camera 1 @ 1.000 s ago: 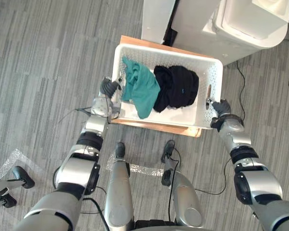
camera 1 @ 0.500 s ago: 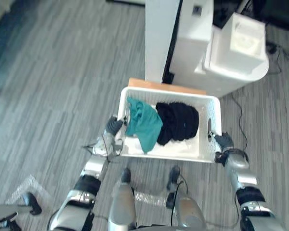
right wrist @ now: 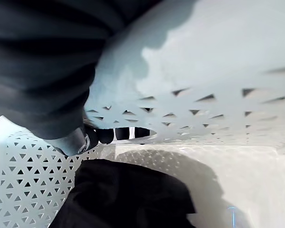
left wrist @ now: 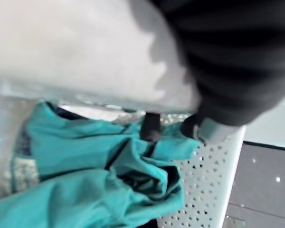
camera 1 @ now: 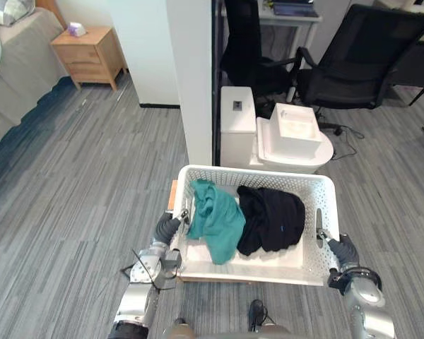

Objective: Pick up the laundry basket with both hands and put the clothes into the washing machine.

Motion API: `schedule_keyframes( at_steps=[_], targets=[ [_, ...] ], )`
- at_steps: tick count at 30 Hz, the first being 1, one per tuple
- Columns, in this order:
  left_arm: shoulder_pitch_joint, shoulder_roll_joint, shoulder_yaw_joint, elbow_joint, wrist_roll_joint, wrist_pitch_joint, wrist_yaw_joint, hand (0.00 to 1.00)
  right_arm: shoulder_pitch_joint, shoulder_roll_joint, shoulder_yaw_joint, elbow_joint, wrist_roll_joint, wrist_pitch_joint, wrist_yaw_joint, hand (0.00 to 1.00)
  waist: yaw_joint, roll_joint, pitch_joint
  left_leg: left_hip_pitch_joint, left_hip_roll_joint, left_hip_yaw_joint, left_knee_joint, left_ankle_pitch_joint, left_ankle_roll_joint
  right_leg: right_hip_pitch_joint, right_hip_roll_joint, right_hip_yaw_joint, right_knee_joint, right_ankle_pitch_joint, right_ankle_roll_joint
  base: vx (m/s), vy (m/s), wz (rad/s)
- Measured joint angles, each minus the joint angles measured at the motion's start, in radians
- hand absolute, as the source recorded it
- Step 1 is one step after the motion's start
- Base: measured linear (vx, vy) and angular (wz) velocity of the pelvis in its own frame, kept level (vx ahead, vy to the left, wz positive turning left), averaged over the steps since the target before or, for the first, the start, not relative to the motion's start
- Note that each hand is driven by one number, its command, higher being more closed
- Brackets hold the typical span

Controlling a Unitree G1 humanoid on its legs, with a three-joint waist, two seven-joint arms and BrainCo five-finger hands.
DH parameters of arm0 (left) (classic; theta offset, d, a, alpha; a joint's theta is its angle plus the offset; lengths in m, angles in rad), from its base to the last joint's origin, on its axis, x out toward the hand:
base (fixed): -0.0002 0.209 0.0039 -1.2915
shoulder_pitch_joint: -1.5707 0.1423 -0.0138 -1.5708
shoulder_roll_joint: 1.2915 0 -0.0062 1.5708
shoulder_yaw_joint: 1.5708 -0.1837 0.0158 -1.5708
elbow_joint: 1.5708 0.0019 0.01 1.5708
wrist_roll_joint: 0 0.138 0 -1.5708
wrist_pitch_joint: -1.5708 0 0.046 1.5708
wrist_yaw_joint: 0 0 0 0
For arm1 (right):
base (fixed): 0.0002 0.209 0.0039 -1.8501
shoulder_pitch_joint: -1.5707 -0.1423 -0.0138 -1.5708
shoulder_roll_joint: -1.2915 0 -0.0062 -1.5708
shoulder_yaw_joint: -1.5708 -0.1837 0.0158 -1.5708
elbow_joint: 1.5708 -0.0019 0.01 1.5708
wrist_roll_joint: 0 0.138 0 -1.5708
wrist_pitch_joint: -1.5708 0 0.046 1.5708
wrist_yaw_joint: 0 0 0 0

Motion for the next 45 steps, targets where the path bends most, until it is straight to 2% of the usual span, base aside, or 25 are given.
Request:
schedule_keyframes(
  at_steps=[5, 9, 11, 12, 14, 15, 17, 19, 20, 22, 24, 25, 28, 29, 31, 32, 33, 34, 35, 36, 37, 38, 41, 44, 45],
  targets=[
    [0.023, -0.027, 0.007, -0.018, 0.001, 0.008, -0.018, 1.00, 0.029, 0.005, -0.025, -0.043, -0.008, 0.004, 0.016, 1.00, 0.000, 0.046, -0.018, -0.023, 0.074, -0.022, 0.163, -0.071, -0.012, 0.046, 0.061, -0.002, 0.011, -0.025, -0.032, 0.02, -0.038, -0.04],
    [0.023, -0.051, 0.013, -0.062, 0.002, 0.009, -0.015, 1.00, 0.025, -0.017, -0.033, -0.103, -0.008, 0.005, 0.013, 1.00, -0.001, 0.076, -0.007, -0.143, 0.090, -0.073, 0.456, -0.034, 0.043, 0.064, 0.074, 0.001, 0.057, -0.052, -0.046, -0.06, -0.019, -0.03],
    [0.022, -0.058, 0.019, -0.094, 0.002, 0.008, -0.014, 1.00, 0.008, -0.021, -0.038, -0.124, -0.005, 0.005, 0.008, 1.00, -0.002, 0.084, -0.001, -0.154, 0.085, -0.080, 0.472, -0.006, 0.035, 0.052, 0.067, 0.023, 0.070, -0.053, -0.049, -0.07, 0.041, -0.18],
    [0.022, -0.057, 0.031, -0.108, 0.002, 0.008, -0.014, 1.00, -0.012, -0.016, -0.038, -0.125, -0.005, 0.006, 0.007, 1.00, 0.002, 0.075, 0.006, -0.137, 0.073, -0.102, 0.481, -0.029, 0.019, 0.031, 0.059, 0.046, 0.081, -0.052, -0.057, -0.13, 0.082, -0.63],
    [0.022, -0.060, 0.040, -0.118, 0.002, 0.005, -0.010, 1.00, -0.032, -0.011, -0.032, -0.125, -0.005, 0.006, 0.005, 1.00, 0.007, 0.105, 0.007, -0.107, 0.048, -0.185, 0.569, -0.090, -0.025, 0.026, 0.089, 0.100, 0.098, -0.045, -0.063, -0.13, 0.102, -0.84],
    [0.022, -0.058, 0.039, -0.129, 0.003, 0.004, -0.010, 1.00, -0.032, -0.005, -0.031, -0.125, -0.005, 0.006, 0.002, 1.00, 0.004, 0.113, 0.006, -0.071, 0.032, -0.219, 0.552, -0.133, -0.019, 0.014, 0.101, 0.125, 0.104, -0.039, -0.057, -0.17, 0.137, -1.10],
    [0.022, -0.054, 0.037, -0.154, 0.004, 0.001, -0.009, 1.00, -0.023, 0.004, -0.029, -0.164, -0.005, 0.006, -0.011, 1.00, -0.002, 0.115, -0.001, -0.022, 0.013, -0.244, 0.440, -0.219, 0.036, -0.058, 0.113, 0.194, 0.130, -0.027, -0.042, -0.22, 0.174, -1.22],
    [0.005, -0.057, 0.025, -0.170, 0.004, -0.002, -0.007, 1.00, -0.007, 0.006, -0.034, -0.221, -0.005, 0.007, -0.018, 1.00, -0.014, 0.109, -0.005, -0.010, 0.001, -0.184, 0.312, -0.272, 0.035, -0.139, 0.095, 0.233, 0.149, 0.015, -0.027, -0.21, 0.206, -0.85],
    [-0.011, -0.049, 0.023, -0.170, 0.006, -0.001, -0.007, 1.00, 0.000, 0.027, -0.045, -0.239, -0.006, 0.015, -0.019, 1.00, -0.027, 0.054, 0.011, -0.014, -0.042, -0.131, 0.287, -0.250, 0.043, -0.171, 0.057, 0.265, 0.147, 0.045, -0.025, -0.23, 0.182, -0.65],
    [-0.017, -0.038, -0.019, -0.171, 0.008, 0.000, -0.006, 1.00, 0.079, 0.042, -0.076, -0.324, -0.007, 0.023, -0.023, 1.00, -0.029, 0.014, 0.012, -0.024, -0.083, -0.076, 0.310, -0.252, 0.058, -0.190, 0.019, 0.275, 0.134, 0.060, -0.022, -0.22, 0.204, -0.81],
    [-0.018, -0.042, -0.025, -0.181, 0.009, -0.001, -0.006, 1.00, 0.108, 0.050, -0.089, -0.378, -0.008, 0.025, -0.023, 1.00, -0.026, 0.007, 0.009, -0.025, -0.089, -0.009, 0.320, -0.251, 0.087, -0.204, 0.000, 0.230, 0.113, -0.032, -0.051, -0.16, 0.208, -1.09],
    [-0.020, -0.040, -0.021, -0.199, 0.013, -0.002, -0.006, 1.00, 0.107, 0.055, -0.089, -0.386, -0.008, 0.024, -0.024, 1.00, -0.020, 0.017, 0.001, -0.024, -0.058, 0.061, 0.285, -0.228, 0.120, -0.231, -0.019, 0.113, 0.119, -0.118, -0.090, -0.12, 0.088, -1.14],
    [-0.031, -0.039, -0.005, -0.205, 0.021, -0.004, -0.007, 1.00, 0.085, 0.065, -0.081, -0.384, -0.017, 0.021, -0.031, 1.00, 0.006, 0.011, -0.005, 0.025, -0.040, 0.211, 0.205, -0.183, 0.132, -0.233, -0.126, -0.241, 0.366, -0.108, -0.124, -0.12, 0.060, -1.63],
    [-0.032, -0.038, 0.005, -0.204, 0.021, -0.006, -0.006, 1.00, 0.066, 0.063, -0.071, -0.365, -0.024, 0.020, -0.036, 1.00, 0.008, 0.015, -0.006, 0.058, -0.026, 0.273, 0.197, -0.179, 0.135, -0.169, -0.167, -0.284, 0.521, -0.173, -0.117, -0.09, 0.052, -1.45],
    [-0.038, -0.037, 0.032, -0.188, 0.021, -0.008, -0.004, 1.00, -0.002, 0.050, -0.043, -0.286, -0.026, 0.015, -0.036, 1.00, 0.005, 0.008, -0.010, 0.070, -0.013, 0.358, 0.209, -0.179, 0.134, -0.131, -0.203, -0.274, 0.629, -0.276, -0.099, -0.11, -0.026, -1.42],
    [-0.040, -0.037, 0.045, -0.182, 0.021, -0.006, 0.004, 1.00, -0.039, 0.030, -0.023, -0.248, -0.026, 0.015, -0.036, 1.00, 0.005, 0.003, -0.009, 0.068, -0.014, 0.389, 0.228, -0.181, 0.133, -0.140, -0.208, -0.278, 0.620, -0.273, -0.076, -0.18, -0.043, -1.81],
    [-0.039, -0.043, 0.063, -0.156, 0.018, -0.001, 0.011, 1.00, -0.098, -0.021, 0.015, -0.172, -0.026, 0.016, -0.036, 1.00, 0.012, 0.014, -0.017, 0.057, -0.030, 0.398, 0.183, -0.199, 0.111, -0.153, -0.127, -0.235, 0.503, -0.217, -0.065, -0.16, -0.013, -1.45],
    [-0.039, -0.044, 0.067, -0.152, 0.017, -0.001, 0.011, 1.00, -0.115, -0.026, 0.021, -0.152, -0.026, 0.016, -0.036, 1.00, 0.019, 0.021, -0.020, 0.056, -0.035, 0.396, 0.164, -0.198, 0.110, -0.155, -0.104, -0.218, 0.471, -0.193, -0.070, -0.21, 0.003, -2.13],
    [-0.036, -0.050, 0.078, -0.140, 0.010, -0.003, 0.011, 1.00, -0.175, -0.045, 0.041, -0.092, -0.027, 0.022, -0.035, 1.00, 0.061, 0.063, -0.042, 0.062, -0.008, 0.449, 0.092, -0.149, 0.124, -0.149, -0.053, -0.233, 0.376, -0.152, -0.103, -0.16, -0.013, -1.64],
    [-0.036, -0.051, 0.089, -0.139, 0.000, -0.003, 0.014, 1.00, -0.189, -0.049, 0.055, -0.087, -0.028, 0.022, -0.036, 1.00, 0.056, 0.063, -0.041, 0.063, -0.003, 0.489, 0.080, -0.139, 0.128, -0.152, -0.083, -0.286, 0.452, -0.212, -0.138, -0.11, -0.036, -1.86],
    [-0.036, -0.050, 0.102, -0.140, -0.003, -0.003, 0.018, 1.00, -0.193, -0.054, 0.073, -0.085, -0.028, 0.021, -0.036, 1.00, 0.053, 0.041, -0.043, 0.071, -0.025, 0.530, 0.067, -0.118, 0.114, -0.131, -0.131, -0.334, 0.500, -0.285, -0.081, -0.04, -0.105, -1.36],
    [-0.036, -0.042, 0.105, -0.123, -0.009, -0.001, 0.027, 1.00, -0.213, -0.065, 0.088, -0.059, -0.028, 0.021, -0.036, 1.00, 0.053, 0.041, -0.040, 0.070, -0.017, 0.571, 0.058, -0.102, 0.105, -0.096, -0.078, -0.285, 0.346, -0.235, -0.058, -0.02, -0.154, -1.16],
    [-0.037, -0.049, 0.097, -0.107, -0.008, 0.006, 0.029, 1.00, -0.206, -0.074, 0.084, -0.053, -0.031, 0.033, -0.036, 1.00, 0.046, 0.043, -0.040, 0.070, 0.005, 0.576, 0.043, -0.083, 0.099, -0.046, 0.008, -0.233, 0.146, -0.127, -0.084, 0.00, -0.134, -0.74],
    [-0.050, -0.047, 0.057, -0.065, -0.006, 0.006, 0.029, 1.00, -0.138, -0.067, 0.042, -0.067, -0.031, 0.033, -0.035, 1.00, -0.001, 0.028, -0.033, 0.093, 0.028, 0.575, 0.064, -0.087, 0.088, 0.007, 0.039, -0.217, 0.092, -0.111, -0.092, -0.01, -0.023, -0.19],
    [-0.050, -0.049, 0.037, -0.065, 0.001, 0.007, 0.029, 1.00, -0.110, -0.056, 0.017, -0.074, -0.022, 0.032, -0.036, 1.00, -0.001, 0.026, -0.031, 0.090, 0.067, 0.581, 0.127, -0.110, 0.064, 0.014, 0.061, -0.184, 0.087, -0.112, -0.093, -0.03, 0.025, -0.42]
  ],
)
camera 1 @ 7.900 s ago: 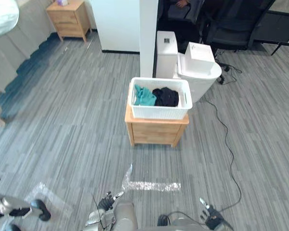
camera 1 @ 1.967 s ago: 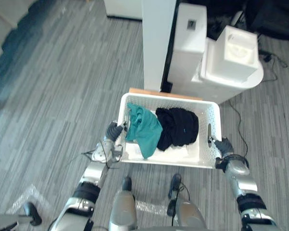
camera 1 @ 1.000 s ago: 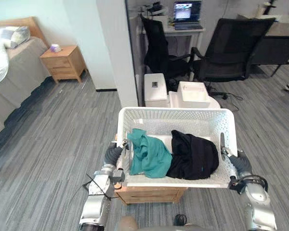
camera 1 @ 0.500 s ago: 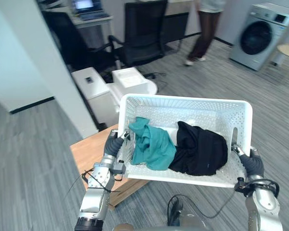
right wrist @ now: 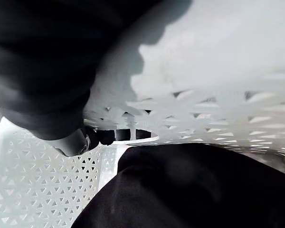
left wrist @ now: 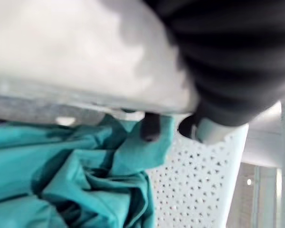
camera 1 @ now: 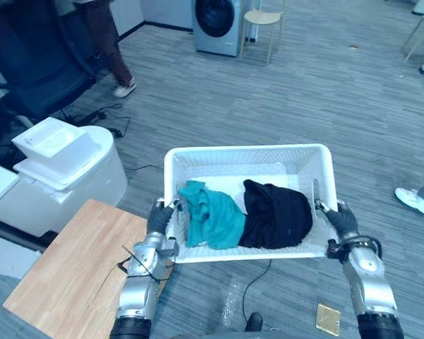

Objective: Pick up the laundry basket with both hands and put the clothes into the washing machine.

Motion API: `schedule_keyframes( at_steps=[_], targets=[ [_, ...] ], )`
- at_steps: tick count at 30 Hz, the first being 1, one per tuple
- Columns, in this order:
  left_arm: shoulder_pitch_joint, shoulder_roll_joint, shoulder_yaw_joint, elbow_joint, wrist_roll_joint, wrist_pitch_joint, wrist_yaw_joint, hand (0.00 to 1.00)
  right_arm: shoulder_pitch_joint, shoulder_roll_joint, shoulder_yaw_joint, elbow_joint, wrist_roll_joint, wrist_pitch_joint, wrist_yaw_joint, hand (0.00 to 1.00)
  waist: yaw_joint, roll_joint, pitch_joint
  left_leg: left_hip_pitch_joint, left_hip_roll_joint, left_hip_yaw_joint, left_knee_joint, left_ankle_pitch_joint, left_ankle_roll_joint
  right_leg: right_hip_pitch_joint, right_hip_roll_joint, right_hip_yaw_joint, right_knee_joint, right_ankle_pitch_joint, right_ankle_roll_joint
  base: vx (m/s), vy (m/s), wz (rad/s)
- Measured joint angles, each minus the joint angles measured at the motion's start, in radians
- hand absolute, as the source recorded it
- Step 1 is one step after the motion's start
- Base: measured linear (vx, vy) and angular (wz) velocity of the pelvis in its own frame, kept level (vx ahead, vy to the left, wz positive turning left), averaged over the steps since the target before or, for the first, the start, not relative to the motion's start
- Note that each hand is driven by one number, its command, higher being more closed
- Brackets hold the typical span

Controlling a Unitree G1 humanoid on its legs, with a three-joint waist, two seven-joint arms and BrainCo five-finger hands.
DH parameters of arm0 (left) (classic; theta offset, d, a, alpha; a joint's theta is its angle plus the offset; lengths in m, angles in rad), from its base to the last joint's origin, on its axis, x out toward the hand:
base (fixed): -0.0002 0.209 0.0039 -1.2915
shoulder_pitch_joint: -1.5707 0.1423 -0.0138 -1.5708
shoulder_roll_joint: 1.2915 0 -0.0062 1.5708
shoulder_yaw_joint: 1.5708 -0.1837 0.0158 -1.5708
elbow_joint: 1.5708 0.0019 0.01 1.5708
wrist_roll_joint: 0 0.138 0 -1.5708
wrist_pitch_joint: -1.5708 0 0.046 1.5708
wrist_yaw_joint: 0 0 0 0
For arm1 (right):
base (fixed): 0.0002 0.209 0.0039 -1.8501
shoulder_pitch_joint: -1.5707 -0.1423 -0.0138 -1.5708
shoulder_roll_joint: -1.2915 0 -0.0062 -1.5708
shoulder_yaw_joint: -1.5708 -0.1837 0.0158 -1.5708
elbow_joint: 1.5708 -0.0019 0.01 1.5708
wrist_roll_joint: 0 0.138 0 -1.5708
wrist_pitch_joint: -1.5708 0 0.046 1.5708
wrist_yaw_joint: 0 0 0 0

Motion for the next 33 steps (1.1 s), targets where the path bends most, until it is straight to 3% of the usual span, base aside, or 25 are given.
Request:
schedule_keyframes(
  at_steps=[2, 3, 4, 5, 6, 7, 8, 9, 11, 12, 13, 14, 15, 16, 18, 20, 22, 24, 25, 27, 29, 30, 31, 32, 33],
  targets=[
    [0.008, 0.013, 0.000, 0.001, 0.000, 0.002, -0.002, 1.00, 0.011, 0.029, 0.001, 0.000, 0.001, 0.000, 0.000, 1.00, 0.005, -0.014, 0.013, -0.016, 0.071, 0.025, 0.160, -0.023, 0.014, 0.017, 0.028, 0.059, -0.011, -0.007, -0.007, -0.02, -0.014, -0.82],
    [0.028, 0.012, 0.016, 0.000, -0.001, 0.001, -0.002, 1.00, 0.015, 0.034, 0.017, 0.000, 0.001, 0.000, 0.001, 1.00, 0.011, -0.011, 0.021, -0.040, 0.140, 0.019, 0.313, -0.027, 0.050, 0.031, 0.052, 0.103, -0.010, -0.015, -0.019, 0.00, -0.045, -0.90],
    [0.033, 0.011, 0.017, 0.000, -0.001, 0.001, -0.002, 1.00, 0.017, 0.032, 0.020, 0.000, 0.001, 0.000, 0.001, 1.00, 0.012, -0.007, 0.025, -0.047, 0.157, 0.014, 0.352, -0.027, 0.070, 0.036, 0.060, 0.110, -0.010, -0.018, -0.023, 0.01, -0.040, -0.99],
    [0.054, 0.007, 0.022, -0.002, -0.002, -0.001, -0.003, 1.00, 0.024, 0.028, 0.029, 0.000, 0.000, 0.001, 0.001, 1.00, 0.019, 0.011, 0.036, -0.097, 0.222, -0.045, 0.510, -0.001, 0.188, 0.051, 0.090, 0.150, -0.005, -0.036, -0.037, 0.02, 0.003, -0.95],
    [0.076, 0.008, 0.026, -0.004, -0.002, -0.003, -0.004, 1.00, 0.033, 0.027, 0.031, 0.000, 0.000, 0.001, 0.001, 1.00, 0.033, 0.018, 0.044, -0.178, 0.228, -0.176, 0.625, 0.061, 0.241, 0.052, 0.104, 0.188, 0.010, -0.051, -0.049, 0.05, 0.049, -1.09],
    [0.093, -0.005, 0.026, -0.005, -0.002, -0.006, -0.011, 1.00, 0.043, 0.020, 0.031, 0.000, 0.000, 0.001, 0.001, 1.00, 0.031, 0.013, 0.056, -0.257, 0.158, -0.335, 0.659, 0.034, 0.150, 0.045, 0.097, 0.212, 0.021, -0.066, -0.050, 0.08, 0.079, -0.72],
    [0.094, -0.015, 0.025, -0.005, -0.001, -0.005, -0.016, 1.00, 0.044, 0.019, 0.031, 0.000, 0.000, 0.002, 0.001, 1.00, 0.031, 0.015, 0.067, -0.290, 0.109, -0.396, 0.651, 0.008, 0.106, 0.044, 0.089, 0.221, 0.025, -0.072, -0.053, 0.11, 0.111, -0.47],
    [0.097, -0.022, 0.024, -0.006, -0.001, -0.005, -0.021, 1.00, 0.043, 0.001, 0.025, -0.001, 0.000, 0.002, 0.002, 1.00, 0.033, 0.009, 0.089, -0.346, 0.030, -0.464, 0.590, -0.019, 0.072, 0.045, 0.070, 0.238, 0.025, -0.073, -0.052, 0.12, 0.108, -0.36],
    [0.108, -0.020, 0.027, -0.006, -0.004, -0.004, -0.022, 1.00, 0.043, 0.000, 0.030, -0.002, 0.000, 0.002, 0.006, 1.00, 0.037, 0.001, 0.099, -0.414, -0.033, -0.478, 0.390, -0.012, 0.055, 0.048, 0.047, 0.245, 0.009, -0.074, -0.051, 0.14, 0.103, -0.33],
    [0.114, -0.024, 0.032, -0.008, -0.007, -0.004, -0.022, 1.00, 0.044, 0.000, 0.032, -0.002, 0.000, 0.002, 0.011, 1.00, 0.043, 0.000, 0.101, -0.432, -0.057, -0.489, 0.235, 0.016, 0.015, 0.053, 0.039, 0.248, 0.003, -0.075, -0.049, 0.20, 0.127, -0.43],
    [0.127, -0.033, 0.036, -0.019, -0.009, -0.005, -0.022, 1.00, 0.044, -0.002, 0.033, -0.002, 0.000, 0.002, 0.014, 1.00, 0.061, 0.015, 0.105, -0.438, -0.067, -0.518, 0.000, 0.107, -0.040, 0.080, 0.043, 0.269, -0.016, -0.088, -0.029, 0.31, 0.176, -0.48],
    [0.137, -0.034, 0.039, -0.025, -0.009, -0.006, -0.021, 1.00, 0.044, -0.001, 0.037, -0.002, -0.001, 0.002, 0.015, 1.00, 0.067, 0.019, 0.103, -0.437, -0.066, -0.528, -0.030, 0.168, -0.055, 0.093, 0.044, 0.277, -0.023, -0.092, -0.021, 0.40, 0.212, -0.56],
    [0.144, -0.034, 0.044, -0.039, -0.008, -0.008, -0.020, 1.00, 0.041, -0.002, 0.048, -0.003, 0.000, 0.001, 0.016, 1.00, 0.079, 0.018, 0.102, -0.427, -0.081, -0.532, -0.026, 0.258, -0.008, 0.105, 0.031, 0.298, -0.018, -0.119, 0.006, 0.36, 0.192, -0.31],
    [0.144, -0.033, 0.047, -0.046, -0.008, -0.007, -0.020, 1.00, 0.037, 0.000, 0.050, -0.004, 0.000, 0.001, 0.015, 1.00, 0.080, 0.015, 0.101, -0.432, -0.093, -0.532, -0.012, 0.271, 0.012, 0.104, 0.019, 0.300, -0.004, -0.131, 0.012, 0.47, 0.280, -0.21],
    [0.156, -0.032, 0.064, -0.064, -0.008, -0.007, -0.020, 1.00, 0.027, 0.003, 0.064, -0.004, 0.000, 0.001, 0.015, 1.00, 0.083, -0.013, 0.091, -0.435, -0.138, -0.514, 0.044, 0.220, 0.097, 0.072, -0.039, 0.311, 0.089, -0.210, 0.054, 0.47, 0.261, -0.04],
    [0.173, -0.036, 0.075, -0.067, -0.008, -0.005, -0.018, 1.00, 0.031, 0.014, 0.077, 0.001, 0.000, 0.001, 0.019, 1.00, 0.079, -0.044, 0.083, -0.391, -0.203, -0.480, 0.080, 0.130, 0.139, -0.022, -0.125, 0.316, 0.405, -0.295, 0.134, 0.44, 0.188, 0.12],
    [0.187, -0.016, 0.071, -0.071, -0.001, -0.003, -0.019, 1.00, 0.055, 0.038, 0.077, 0.007, -0.001, 0.001, 0.019, 1.00, 0.069, -0.055, 0.084, -0.297, -0.256, -0.476, 0.094, 0.075, 0.176, -0.117, -0.202, 0.324, 0.768, -0.239, 0.172, 0.46, 0.214, 0.38],
    [0.213, 0.014, 0.059, -0.111, 0.001, -0.002, -0.020, 1.00, 0.073, 0.072, 0.076, 0.008, -0.001, -0.001, 0.022, 1.00, 0.050, -0.063, 0.083, -0.175, -0.305, -0.503, 0.063, 0.014, 0.208, -0.161, -0.255, 0.326, 0.998, -0.073, 0.163, 0.67, 0.202, 0.40],
    [0.211, 0.030, 0.060, -0.128, 0.002, -0.002, -0.020, 1.00, 0.073, 0.088, 0.075, 0.008, -0.001, -0.009, 0.023, 1.00, 0.047, -0.057, 0.085, -0.114, -0.309, -0.518, 0.047, -0.020, 0.209, -0.226, -0.246, 0.322, 1.125, -0.123, 0.114, 0.55, 0.104, 0.21],
    [0.208, 0.035, 0.060, -0.132, 0.002, -0.002, -0.018, 1.00, 0.074, 0.098, 0.072, 0.008, -0.001, -0.012, 0.023, 1.00, 0.022, -0.047, 0.086, -0.045, -0.306, -0.550, 0.014, -0.039, 0.207, -0.293, -0.225, 0.284, 1.162, -0.192, 0.072, 0.51, 0.023, 0.34],
    [0.205, 0.036, 0.054, -0.134, 0.002, -0.002, -0.018, 1.00, 0.079, 0.100, 0.064, -0.001, -0.001, -0.012, 0.023, 1.00, -0.002, -0.026, 0.096, 0.042, -0.276, -0.574, -0.044, -0.057, 0.192, -0.367, -0.183, 0.219, 1.038, -0.248, 0.045, 0.59, -0.005, 0.39],
    [0.198, 0.042, 0.038, -0.134, 0.002, -0.001, -0.018, 1.00, 0.098, 0.103, 0.050, -0.019, -0.001, -0.012, 0.023, 1.00, -0.007, -0.011, 0.096, 0.097, -0.248, -0.591, -0.079, -0.067, 0.174, -0.389, -0.159, 0.157, 0.817, -0.238, 0.048, 0.58, -0.032, 0.43],
    [0.185, 0.057, 0.025, -0.135, 0.002, -0.001, -0.019, 1.00, 0.117, 0.114, 0.036, -0.043, -0.001, -0.012, 0.023, 1.00, -0.020, -0.015, 0.091, 0.141, -0.231, -0.611, -0.109, -0.078, 0.149, -0.385, -0.134, 0.121, 0.517, -0.174, 0.080, 0.58, -0.032, 0.54],
    [0.182, 0.061, 0.024, -0.136, 0.001, -0.001, -0.019, 1.00, 0.125, 0.121, 0.036, -0.053, -0.001, -0.012, 0.023, 1.00, -0.027, -0.022, 0.087, 0.159, -0.232, -0.617, -0.122, -0.087, 0.134, -0.381, -0.125, 0.119, 0.377, -0.130, 0.096, 0.64, -0.122, 0.65],
    [0.172, 0.069, 0.024, -0.135, 0.001, -0.001, -0.019, 1.00, 0.137, 0.130, 0.031, -0.074, -0.001, -0.012, 0.022, 1.00, -0.038, -0.056, 0.077, 0.208, -0.241, -0.632, -0.143, -0.109, 0.098, -0.389, -0.128, 0.131, 0.226, -0.076, 0.112, 0.54, -0.140, 0.51]
  ],
)
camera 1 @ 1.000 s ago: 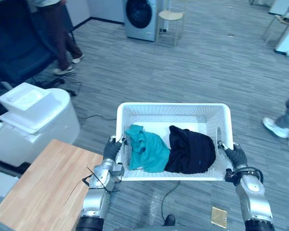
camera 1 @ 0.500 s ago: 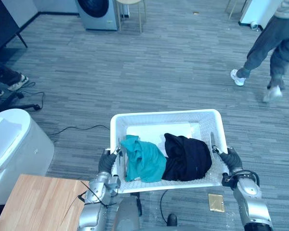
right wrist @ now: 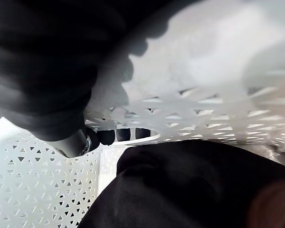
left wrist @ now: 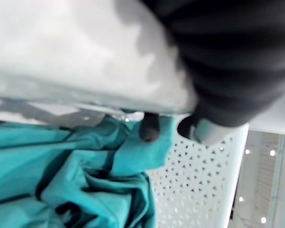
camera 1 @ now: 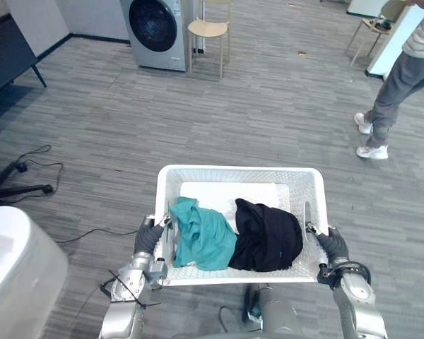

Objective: Pick up the laundry basket with both hands and put the clothes into the washing machine.

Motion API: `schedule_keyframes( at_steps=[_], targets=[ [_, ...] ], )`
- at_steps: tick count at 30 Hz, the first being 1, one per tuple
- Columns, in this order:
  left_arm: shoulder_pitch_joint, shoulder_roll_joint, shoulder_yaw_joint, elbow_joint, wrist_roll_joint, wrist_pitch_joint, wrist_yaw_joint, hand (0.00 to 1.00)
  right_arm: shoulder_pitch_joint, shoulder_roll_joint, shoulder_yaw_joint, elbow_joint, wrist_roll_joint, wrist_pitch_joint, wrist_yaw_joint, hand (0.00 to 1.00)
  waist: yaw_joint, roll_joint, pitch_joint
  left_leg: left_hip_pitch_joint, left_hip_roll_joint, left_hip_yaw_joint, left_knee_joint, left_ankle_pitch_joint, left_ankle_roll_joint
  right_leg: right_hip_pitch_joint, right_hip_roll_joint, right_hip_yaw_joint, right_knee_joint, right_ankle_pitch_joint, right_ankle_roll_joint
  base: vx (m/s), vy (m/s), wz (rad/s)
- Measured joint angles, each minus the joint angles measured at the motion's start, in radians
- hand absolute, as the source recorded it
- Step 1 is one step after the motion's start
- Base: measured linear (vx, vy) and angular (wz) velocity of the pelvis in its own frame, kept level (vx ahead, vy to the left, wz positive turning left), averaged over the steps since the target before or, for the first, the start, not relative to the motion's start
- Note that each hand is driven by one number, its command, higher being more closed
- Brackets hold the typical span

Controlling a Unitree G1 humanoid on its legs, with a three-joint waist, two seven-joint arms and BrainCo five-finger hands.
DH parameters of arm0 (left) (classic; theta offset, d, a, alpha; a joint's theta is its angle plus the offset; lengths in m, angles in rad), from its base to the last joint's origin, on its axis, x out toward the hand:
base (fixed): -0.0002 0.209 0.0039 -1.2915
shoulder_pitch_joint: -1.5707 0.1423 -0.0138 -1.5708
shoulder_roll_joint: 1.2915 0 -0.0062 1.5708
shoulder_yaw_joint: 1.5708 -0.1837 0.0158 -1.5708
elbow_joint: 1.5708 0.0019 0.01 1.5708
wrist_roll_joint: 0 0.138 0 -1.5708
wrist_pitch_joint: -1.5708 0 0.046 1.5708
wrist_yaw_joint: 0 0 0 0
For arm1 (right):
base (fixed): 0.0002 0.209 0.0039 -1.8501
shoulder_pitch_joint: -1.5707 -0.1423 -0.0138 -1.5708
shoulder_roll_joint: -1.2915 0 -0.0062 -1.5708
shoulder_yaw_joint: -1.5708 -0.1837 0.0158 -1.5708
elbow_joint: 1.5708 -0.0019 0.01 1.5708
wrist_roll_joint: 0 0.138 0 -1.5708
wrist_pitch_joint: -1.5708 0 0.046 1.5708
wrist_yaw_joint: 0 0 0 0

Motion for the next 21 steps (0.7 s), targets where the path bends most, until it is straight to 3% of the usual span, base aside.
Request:
schedule_keyframes(
  at_steps=[1, 2, 3, 4, 5, 6, 7, 8, 10, 12, 13, 14, 15, 16, 17, 18, 19, 20, 21],
  targets=[
    [0.002, 0.001, 0.000, 0.002, 0.000, 0.001, 0.000, 1.00, 0.007, 0.002, 0.000, -0.001, 0.000, 0.000, 0.000, 1.00, -0.005, -0.002, -0.001, 0.035, 0.002, -0.013, -0.004, -0.013, -0.020, -0.002, 0.000, 0.005, -0.004, 0.001, -0.008, 0.85, -0.227, 0.70],
    [0.010, -0.013, -0.003, 0.013, 0.002, 0.005, -0.002, 1.00, 0.026, 0.005, 0.005, -0.002, -0.001, 0.002, -0.001, 1.00, -0.018, -0.007, -0.025, 0.076, 0.030, -0.039, 0.033, -0.032, -0.049, 0.001, 0.023, 0.040, 0.077, 0.096, -0.097, 0.77, -0.225, 0.60],
    [0.026, -0.028, -0.005, 0.013, 0.019, 0.011, -0.005, 1.00, 0.052, 0.000, 0.004, -0.004, -0.002, 0.002, -0.001, 1.00, -0.023, 0.023, -0.053, 0.047, 0.073, -0.047, 0.158, -0.031, -0.052, 0.008, 0.059, 0.041, 0.133, 0.132, -0.109, 0.79, -0.236, 0.46],
    [0.032, -0.042, -0.004, 0.013, 0.024, 0.012, -0.006, 1.00, 0.053, -0.009, 0.004, -0.006, -0.002, 0.002, -0.001, 1.00, -0.017, 0.054, -0.059, 0.012, 0.111, -0.047, 0.274, -0.024, -0.062, 0.024, 0.086, 0.024, 0.152, 0.103, -0.120, 0.78, -0.235, 0.02],
    [0.040, -0.064, 0.004, 0.013, 0.029, 0.011, -0.006, 1.00, 0.053, -0.028, 0.006, -0.024, -0.002, 0.007, 0.000, 1.00, -0.009, 0.111, -0.056, -0.096, 0.180, -0.045, 0.543, 0.077, -0.081, 0.072, 0.145, 0.011, 0.154, 0.056, -0.132, 0.76, -0.221, -0.34],
    [0.049, -0.078, 0.020, 0.013, 0.028, 0.012, -0.006, 1.00, 0.054, -0.041, 0.020, -0.042, -0.002, 0.016, -0.001, 1.00, 0.002, 0.136, -0.054, -0.176, 0.216, -0.041, 0.717, 0.267, -0.081, 0.112, 0.185, 0.016, 0.147, 0.027, -0.146, 0.76, -0.197, -0.64],
    [0.057, -0.082, 0.028, 0.015, 0.027, 0.011, -0.007, 1.00, 0.056, -0.042, 0.039, -0.046, -0.002, 0.017, -0.001, 1.00, 0.023, 0.144, -0.054, -0.238, 0.239, -0.040, 0.848, 0.506, -0.102, 0.167, 0.215, 0.038, 0.124, 0.006, -0.157, 0.76, -0.164, -0.74],
    [0.052, -0.080, 0.027, 0.018, 0.021, 0.011, -0.013, 1.00, 0.057, -0.044, 0.033, -0.046, 0.002, 0.017, -0.007, 1.00, 0.043, 0.152, -0.041, -0.334, 0.255, -0.057, 1.030, 0.454, -0.115, 0.255, 0.243, 0.052, 0.083, -0.010, -0.169, 0.60, -0.105, -0.61],
    [0.043, -0.072, 0.031, 0.030, 0.018, 0.007, -0.022, 1.00, 0.055, -0.041, 0.030, -0.046, 0.002, 0.017, -0.008, 1.00, 0.057, 0.115, -0.010, -0.486, 0.245, -0.019, 1.161, 0.303, -0.048, 0.424, 0.237, 0.091, -0.021, -0.013, -0.173, 0.79, -0.096, -0.32],
    [0.039, -0.073, 0.033, 0.033, 0.016, -0.001, -0.021, 1.00, 0.045, -0.047, 0.031, -0.047, 0.002, 0.017, -0.009, 1.00, 0.075, 0.085, 0.005, -0.586, 0.243, 0.065, 1.035, 0.202, -0.042, 0.535, 0.213, 0.128, -0.108, -0.018, -0.175, 0.73, 0.008, -0.42],
    [0.031, -0.076, 0.037, 0.035, 0.008, -0.011, -0.021, 1.00, 0.025, -0.057, 0.034, -0.047, 0.003, 0.015, -0.009, 1.00, 0.087, 0.068, 0.013, -0.636, 0.215, 0.103, 0.811, 0.176, -0.050, 0.580, 0.180, 0.145, -0.135, -0.059, -0.143, 0.61, 0.088, -0.48],
    [0.026, -0.083, 0.037, 0.036, 0.007, -0.013, -0.020, 1.00, 0.017, -0.066, 0.034, -0.047, 0.005, 0.015, -0.009, 1.00, 0.093, 0.067, 0.015, -0.647, 0.200, 0.106, 0.664, 0.179, -0.055, 0.596, 0.170, 0.154, -0.143, -0.080, -0.126, 0.60, 0.157, -0.46],
    [0.025, -0.103, 0.039, 0.035, 0.006, -0.013, -0.019, 1.00, 0.004, -0.088, 0.034, -0.043, 0.008, 0.014, -0.009, 1.00, 0.096, 0.091, 0.013, -0.653, 0.184, 0.075, 0.343, 0.219, -0.107, 0.631, 0.167, 0.168, -0.164, -0.106, -0.108, 0.72, 0.283, -0.48],
    [0.026, -0.108, 0.043, 0.037, 0.007, -0.013, -0.016, 1.00, -0.010, -0.100, 0.039, -0.027, 0.008, 0.013, -0.009, 1.00, 0.098, 0.102, 0.010, -0.642, 0.176, 0.058, 0.219, 0.373, -0.130, 0.668, 0.157, 0.191, -0.186, -0.143, -0.088, 0.60, 0.254, -0.49],
    [0.025, -0.109, 0.046, 0.038, 0.009, -0.013, -0.011, 1.00, -0.019, -0.091, 0.046, -0.011, 0.008, 0.013, -0.009, 1.00, 0.098, 0.090, 0.011, -0.637, 0.155, 0.073, 0.244, 0.369, -0.079, 0.678, 0.136, 0.200, -0.180, -0.162, -0.093, 0.58, 0.301, -0.25],
    [0.017, -0.093, 0.056, 0.038, 0.011, -0.010, -0.002, 1.00, -0.035, -0.080, 0.050, 0.003, 0.008, 0.013, -0.009, 1.00, 0.087, 0.062, 0.008, -0.650, 0.123, 0.085, 0.316, 0.311, -0.021, 0.681, 0.092, 0.211, -0.142, -0.183, -0.082, 0.64, 0.296, -0.06],
    [0.014, -0.094, 0.053, 0.039, 0.011, -0.004, 0.000, 1.00, -0.038, -0.083, 0.053, 0.010, 0.007, 0.014, -0.009, 1.00, 0.090, 0.061, 0.008, -0.657, 0.119, 0.111, 0.392, 0.238, 0.017, 0.664, 0.067, 0.221, -0.055, -0.197, -0.059, 0.77, 0.358, -0.02],
    [0.019, -0.095, 0.050, 0.039, 0.011, -0.004, 0.000, 1.00, -0.036, -0.082, 0.052, 0.014, 0.007, 0.014, -0.009, 1.00, 0.096, 0.055, 0.008, -0.642, 0.107, 0.121, 0.406, 0.210, 0.027, 0.645, 0.049, 0.223, 0.019, -0.208, -0.040, 0.79, 0.345, -0.11],
    [0.030, -0.093, 0.046, 0.039, 0.011, -0.004, 0.002, 1.00, -0.035, -0.083, 0.051, 0.026, 0.006, 0.014, -0.008, 1.00, 0.096, 0.032, 0.004, -0.593, 0.066, 0.146, 0.399, 0.171, 0.045, 0.568, -0.001, 0.223, 0.241, -0.216, -0.013, 0.61, 0.277, -0.03]
  ],
)
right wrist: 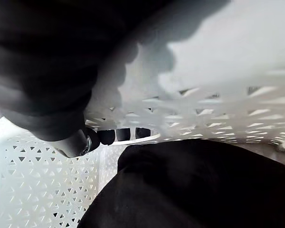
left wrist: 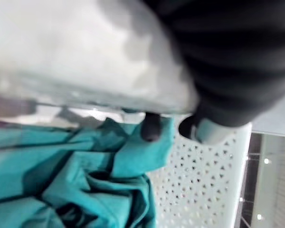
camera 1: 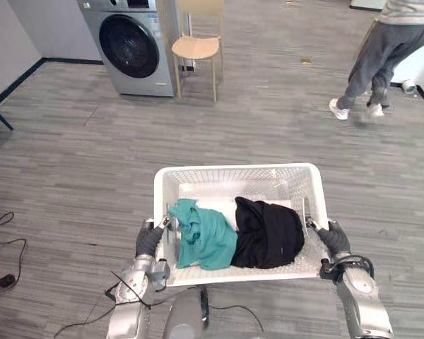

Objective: Pick up the laundry basket with both hands and put the clothes into the washing machine.

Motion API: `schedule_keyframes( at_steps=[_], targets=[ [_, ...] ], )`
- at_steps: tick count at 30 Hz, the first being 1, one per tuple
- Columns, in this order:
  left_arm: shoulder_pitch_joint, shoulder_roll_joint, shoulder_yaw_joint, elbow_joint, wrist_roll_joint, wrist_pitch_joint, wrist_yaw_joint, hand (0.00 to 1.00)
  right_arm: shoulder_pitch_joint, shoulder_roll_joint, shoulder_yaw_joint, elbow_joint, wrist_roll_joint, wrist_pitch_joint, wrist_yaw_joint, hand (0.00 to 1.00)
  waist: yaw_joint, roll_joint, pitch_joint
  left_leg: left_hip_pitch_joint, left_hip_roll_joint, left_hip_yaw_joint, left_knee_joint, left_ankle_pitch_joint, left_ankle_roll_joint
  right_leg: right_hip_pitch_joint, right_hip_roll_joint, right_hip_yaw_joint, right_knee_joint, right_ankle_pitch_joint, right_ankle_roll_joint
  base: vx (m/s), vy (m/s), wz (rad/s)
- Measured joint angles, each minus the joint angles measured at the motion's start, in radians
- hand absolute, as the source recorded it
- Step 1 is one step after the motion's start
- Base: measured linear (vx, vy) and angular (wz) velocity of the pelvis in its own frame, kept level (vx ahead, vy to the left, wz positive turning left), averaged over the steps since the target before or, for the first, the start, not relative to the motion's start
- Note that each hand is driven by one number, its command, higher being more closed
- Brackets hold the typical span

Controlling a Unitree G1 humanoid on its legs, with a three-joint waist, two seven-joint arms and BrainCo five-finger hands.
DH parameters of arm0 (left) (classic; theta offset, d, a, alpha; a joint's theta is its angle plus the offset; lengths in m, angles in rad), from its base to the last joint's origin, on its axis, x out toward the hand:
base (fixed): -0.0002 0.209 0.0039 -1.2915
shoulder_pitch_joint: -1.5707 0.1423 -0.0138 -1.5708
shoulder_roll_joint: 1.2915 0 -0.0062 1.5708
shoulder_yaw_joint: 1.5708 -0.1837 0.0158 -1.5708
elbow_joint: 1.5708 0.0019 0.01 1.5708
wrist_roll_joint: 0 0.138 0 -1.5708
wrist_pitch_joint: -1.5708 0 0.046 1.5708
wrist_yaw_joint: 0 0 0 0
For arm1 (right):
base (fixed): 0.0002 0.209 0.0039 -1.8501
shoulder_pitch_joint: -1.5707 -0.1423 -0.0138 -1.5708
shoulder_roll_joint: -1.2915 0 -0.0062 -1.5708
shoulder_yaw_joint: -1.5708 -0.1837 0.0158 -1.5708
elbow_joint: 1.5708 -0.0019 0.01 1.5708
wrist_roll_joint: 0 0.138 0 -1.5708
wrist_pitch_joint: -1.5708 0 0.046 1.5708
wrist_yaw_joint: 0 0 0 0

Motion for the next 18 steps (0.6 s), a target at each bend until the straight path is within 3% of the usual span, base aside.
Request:
schedule_keyframes(
  at_steps=[1, 2, 3, 4, 5, 7, 9, 10, 11, 13, 14, 15, 16, 17, 18],
  targets=[
    [0.000, 0.009, -0.006, 0.000, 0.000, 0.004, 0.001, 1.00, -0.003, 0.005, 0.000, 0.019, 0.000, -0.001, 0.000, 1.00, -0.005, -0.025, -0.004, 0.065, -0.051, 0.018, -0.037, -0.038, 0.022, -0.104, -0.063, 0.007, 0.261, 0.074, 0.073, 0.59, 0.259, 0.10],
    [-0.003, 0.017, -0.012, 0.000, 0.000, 0.006, 0.002, 1.00, -0.003, 0.015, -0.001, 0.027, 0.000, -0.001, 0.000, 1.00, -0.007, -0.037, -0.001, 0.101, -0.072, 0.024, -0.056, -0.050, 0.031, -0.152, -0.093, 0.014, 0.383, 0.136, 0.099, 0.58, 0.205, 0.19],
    [-0.003, 0.024, -0.016, 0.000, 0.002, 0.008, 0.003, 1.00, -0.001, 0.025, -0.003, 0.036, 0.000, -0.001, 0.000, 1.00, -0.012, -0.040, 0.001, 0.150, -0.092, 0.025, -0.074, -0.068, 0.040, -0.213, -0.119, 0.010, 0.540, 0.174, 0.092, 0.59, 0.162, 0.21],
    [0.011, 0.045, -0.018, -0.003, 0.008, 0.019, 0.016, 1.00, 0.010, 0.042, 0.002, 0.051, -0.001, 0.001, 0.000, 1.00, -0.029, -0.023, 0.006, 0.265, -0.103, 0.005, -0.124, -0.098, 0.045, -0.296, -0.119, -0.017, 0.742, 0.154, 0.037, 0.58, 0.137, 0.16],
    [0.014, 0.052, -0.019, -0.008, 0.010, 0.023, 0.018, 1.00, 0.022, 0.049, 0.004, 0.049, -0.001, 0.000, 0.001, 1.00, -0.031, -0.012, 0.010, 0.311, -0.098, -0.001, -0.152, -0.104, 0.044, -0.322, -0.102, -0.028, 0.772, 0.138, 0.014, 0.54, 0.103, 0.13],
    [0.016, 0.079, -0.037, -0.030, 0.011, 0.024, 0.018, 1.00, 0.051, 0.075, -0.001, 0.031, -0.001, -0.003, 0.001, 1.00, -0.044, 0.007, 0.008, 0.415, -0.081, -0.024, -0.228, -0.122, 0.032, -0.420, -0.049, -0.075, 0.743, 0.091, -0.020, 0.49, 0.041, 0.23],
    [0.003, 0.089, -0.048, -0.051, 0.010, 0.024, 0.018, 1.00, 0.096, 0.095, -0.022, -0.049, 0.000, -0.004, 0.000, 1.00, -0.069, 0.010, 0.010, 0.490, -0.069, -0.063, -0.266, -0.145, 0.016, -0.523, -0.033, -0.149, 0.542, 0.065, -0.023, 0.55, -0.018, 0.52],
    [-0.004, 0.091, -0.054, -0.053, 0.009, 0.024, 0.017, 1.00, 0.115, 0.097, -0.030, -0.076, 0.000, -0.004, 0.000, 1.00, -0.082, 0.011, 0.010, 0.521, -0.057, -0.073, -0.279, -0.158, 0.000, -0.537, -0.035, -0.196, 0.369, 0.071, -0.024, 0.52, -0.064, 0.57],
    [-0.004, 0.093, -0.063, -0.070, 0.009, 0.026, 0.017, 1.00, 0.139, 0.110, -0.040, -0.106, 0.000, -0.004, -0.002, 1.00, -0.088, 0.010, 0.006, 0.568, -0.043, -0.074, -0.305, -0.182, -0.030, -0.528, -0.036, -0.270, 0.060, 0.116, -0.032, 0.54, -0.084, 0.49],
    [-0.004, 0.093, -0.066, -0.082, 0.009, 0.025, 0.017, 1.00, 0.150, 0.111, -0.045, -0.129, 0.000, -0.011, -0.002, 1.00, -0.087, -0.014, -0.009, 0.626, -0.035, -0.074, -0.319, -0.224, -0.058, -0.532, -0.030, -0.296, -0.153, 0.171, -0.044, 0.63, -0.156, 0.32],
    [0.002, 0.089, -0.068, -0.083, 0.010, 0.025, 0.018, 1.00, 0.164, 0.108, -0.045, -0.145, 0.000, -0.011, -0.004, 1.00, -0.086, -0.018, -0.023, 0.684, -0.019, -0.085, -0.327, -0.254, -0.090, -0.533, -0.021, -0.296, -0.154, 0.194, -0.062, 0.85, -0.240, 0.37],
    [0.013, 0.077, -0.067, -0.082, 0.018, 0.027, 0.017, 1.00, 0.175, 0.109, -0.045, -0.145, -0.006, -0.010, -0.008, 1.00, -0.088, -0.016, -0.043, 0.693, 0.017, -0.105, -0.242, -0.260, -0.103, -0.536, 0.001, -0.272, -0.065, 0.259, -0.108, 0.75, -0.231, 0.37],
    [0.015, 0.074, -0.068, -0.082, 0.024, 0.028, 0.017, 1.00, 0.183, 0.107, -0.045, -0.147, -0.006, -0.010, -0.009, 1.00, -0.087, -0.011, -0.056, 0.668, 0.037, -0.118, -0.159, -0.255, -0.112, -0.530, 0.019, -0.264, -0.046, 0.285, -0.116, 0.75, -0.272, 0.26],
    [0.018, 0.055, -0.069, -0.081, 0.026, 0.029, 0.016, 1.00, 0.185, 0.090, -0.045, -0.156, -0.005, -0.011, -0.012, 1.00, -0.085, 0.033, -0.075, 0.600, 0.103, -0.137, 0.046, -0.216, -0.149, -0.508, 0.064, -0.277, -0.014, 0.282, -0.121, 0.75, -0.270, 0.01],
    [0.019, 0.034, -0.061, -0.081, 0.026, 0.028, 0.016, 1.00, 0.174, 0.073, -0.045, -0.165, -0.005, -0.010, -0.012, 1.00, -0.080, 0.073, -0.077, 0.533, 0.150, -0.154, 0.212, -0.118, -0.147, -0.478, 0.109, -0.287, -0.005, 0.241, -0.139, 0.88, -0.288, -0.40]
  ],
)
